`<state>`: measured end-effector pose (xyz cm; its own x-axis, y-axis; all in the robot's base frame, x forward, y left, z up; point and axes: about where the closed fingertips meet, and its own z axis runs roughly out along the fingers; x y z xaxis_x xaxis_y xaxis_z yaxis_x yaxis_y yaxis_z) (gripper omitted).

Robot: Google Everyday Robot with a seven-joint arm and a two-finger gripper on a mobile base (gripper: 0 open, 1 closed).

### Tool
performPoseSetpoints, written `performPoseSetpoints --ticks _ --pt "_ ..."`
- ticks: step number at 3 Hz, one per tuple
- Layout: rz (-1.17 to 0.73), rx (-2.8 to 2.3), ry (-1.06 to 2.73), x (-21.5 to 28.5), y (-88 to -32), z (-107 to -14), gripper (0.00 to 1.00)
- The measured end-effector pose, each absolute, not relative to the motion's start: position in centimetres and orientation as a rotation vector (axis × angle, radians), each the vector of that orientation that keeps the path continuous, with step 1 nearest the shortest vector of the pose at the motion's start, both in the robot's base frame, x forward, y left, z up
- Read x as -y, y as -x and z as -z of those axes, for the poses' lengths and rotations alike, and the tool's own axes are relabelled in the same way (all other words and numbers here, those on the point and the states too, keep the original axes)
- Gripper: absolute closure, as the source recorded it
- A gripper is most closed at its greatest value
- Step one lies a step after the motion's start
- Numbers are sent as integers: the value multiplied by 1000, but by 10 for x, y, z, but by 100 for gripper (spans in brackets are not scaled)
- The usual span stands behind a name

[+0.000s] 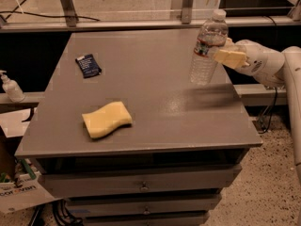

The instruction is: Place water bottle upright

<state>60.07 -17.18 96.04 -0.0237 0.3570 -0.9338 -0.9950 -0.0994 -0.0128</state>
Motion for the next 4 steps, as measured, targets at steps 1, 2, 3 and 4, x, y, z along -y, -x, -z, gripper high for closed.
performPoseSetpoints --ticks 1,2,3,4 --pt "-1441 -887 1013 168 -594 -955 100" --pt "-1440 -896 1041 164 -592 -953 100" --pt "-1442 -909 1068 160 -591 -950 100" --pt "-1443 -925 1093 156 -591 -948 100"
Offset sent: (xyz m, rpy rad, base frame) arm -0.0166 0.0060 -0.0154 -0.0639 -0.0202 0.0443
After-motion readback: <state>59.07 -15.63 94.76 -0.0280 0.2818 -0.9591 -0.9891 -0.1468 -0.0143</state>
